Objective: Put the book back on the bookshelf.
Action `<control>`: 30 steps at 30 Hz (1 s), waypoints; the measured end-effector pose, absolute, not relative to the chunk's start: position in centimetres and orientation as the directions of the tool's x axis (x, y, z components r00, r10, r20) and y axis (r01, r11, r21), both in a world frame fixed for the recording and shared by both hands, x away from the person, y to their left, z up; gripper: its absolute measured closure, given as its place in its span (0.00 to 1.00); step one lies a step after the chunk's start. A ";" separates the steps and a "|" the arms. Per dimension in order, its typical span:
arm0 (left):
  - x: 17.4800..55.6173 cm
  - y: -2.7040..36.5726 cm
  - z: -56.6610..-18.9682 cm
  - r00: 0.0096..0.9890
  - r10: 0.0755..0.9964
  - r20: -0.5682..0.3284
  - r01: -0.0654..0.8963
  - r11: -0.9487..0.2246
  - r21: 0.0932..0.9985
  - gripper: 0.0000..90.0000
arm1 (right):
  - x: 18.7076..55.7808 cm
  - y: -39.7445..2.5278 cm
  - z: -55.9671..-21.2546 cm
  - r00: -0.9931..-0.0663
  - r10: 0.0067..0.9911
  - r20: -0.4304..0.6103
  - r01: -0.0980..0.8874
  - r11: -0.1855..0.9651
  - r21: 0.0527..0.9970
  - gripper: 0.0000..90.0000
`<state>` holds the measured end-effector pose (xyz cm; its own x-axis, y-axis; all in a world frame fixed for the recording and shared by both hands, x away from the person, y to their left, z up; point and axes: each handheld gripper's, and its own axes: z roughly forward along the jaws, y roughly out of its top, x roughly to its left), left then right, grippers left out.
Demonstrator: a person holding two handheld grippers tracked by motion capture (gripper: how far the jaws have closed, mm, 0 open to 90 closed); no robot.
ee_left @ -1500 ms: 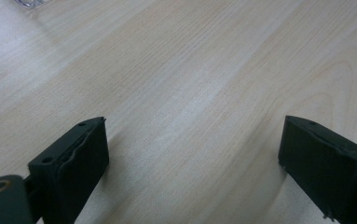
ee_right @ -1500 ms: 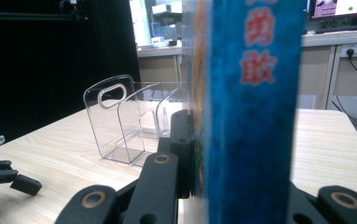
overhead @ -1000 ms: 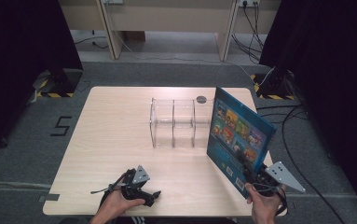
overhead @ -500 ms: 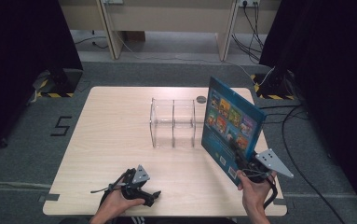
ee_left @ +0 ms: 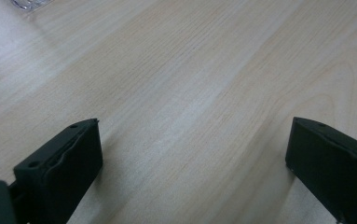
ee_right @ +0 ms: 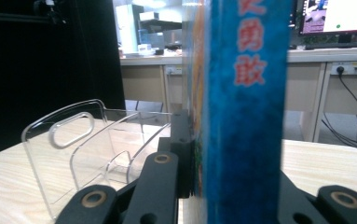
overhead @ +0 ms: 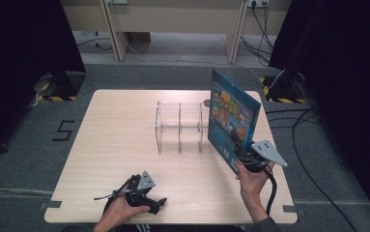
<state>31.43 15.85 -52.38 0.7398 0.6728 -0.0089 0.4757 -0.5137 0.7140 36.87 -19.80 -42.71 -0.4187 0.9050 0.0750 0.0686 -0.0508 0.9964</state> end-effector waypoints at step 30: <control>31.3 15.7 -52.5 0.741 0.672 -0.008 0.475 -0.516 0.712 0.00 | 41.2 -16.8 -43.8 -0.382 0.924 0.018 0.026 -0.009 1.000 0.92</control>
<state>31.31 15.66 -52.48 0.7409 0.6716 -0.0080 0.4755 -0.5161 0.7125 41.25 -16.79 -43.84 -0.3818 0.9241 0.0181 0.0261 -0.0088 0.9996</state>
